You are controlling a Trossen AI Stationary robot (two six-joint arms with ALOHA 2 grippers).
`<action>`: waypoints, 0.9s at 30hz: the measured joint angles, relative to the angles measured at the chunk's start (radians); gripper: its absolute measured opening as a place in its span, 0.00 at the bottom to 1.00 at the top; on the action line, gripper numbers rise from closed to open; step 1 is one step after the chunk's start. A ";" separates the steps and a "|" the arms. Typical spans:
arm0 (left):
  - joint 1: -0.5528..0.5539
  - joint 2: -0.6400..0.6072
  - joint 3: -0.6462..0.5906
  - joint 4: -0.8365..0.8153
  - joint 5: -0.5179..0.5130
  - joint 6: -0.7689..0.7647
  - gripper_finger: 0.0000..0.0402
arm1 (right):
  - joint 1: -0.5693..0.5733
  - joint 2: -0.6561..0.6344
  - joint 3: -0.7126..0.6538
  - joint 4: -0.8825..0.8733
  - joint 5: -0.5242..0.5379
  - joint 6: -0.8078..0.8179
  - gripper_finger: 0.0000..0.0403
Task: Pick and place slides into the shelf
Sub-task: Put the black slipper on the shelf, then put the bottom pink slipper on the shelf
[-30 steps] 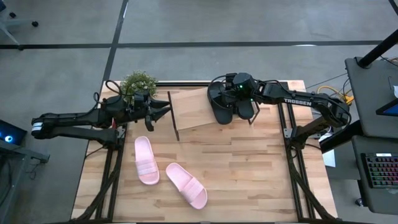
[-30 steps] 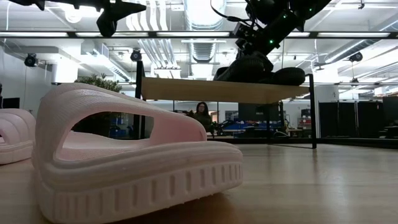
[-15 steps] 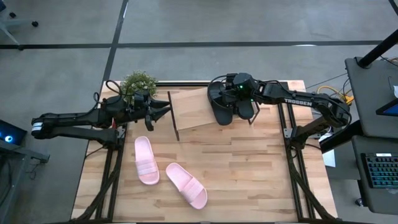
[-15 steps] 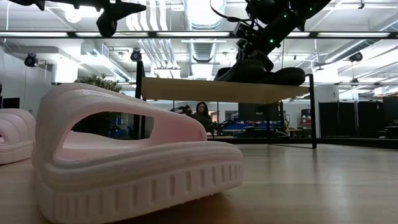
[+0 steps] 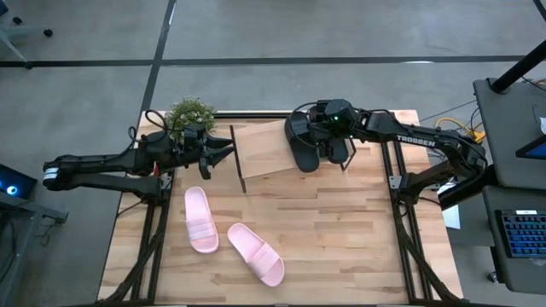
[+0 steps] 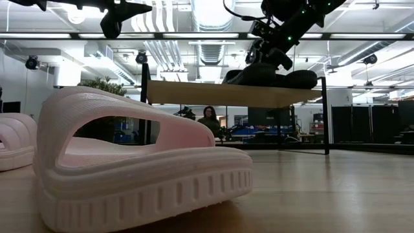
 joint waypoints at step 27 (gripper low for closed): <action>-0.001 0.000 0.000 0.000 0.001 0.000 0.33 | 0.005 -0.097 0.198 -0.207 -0.212 0.610 0.30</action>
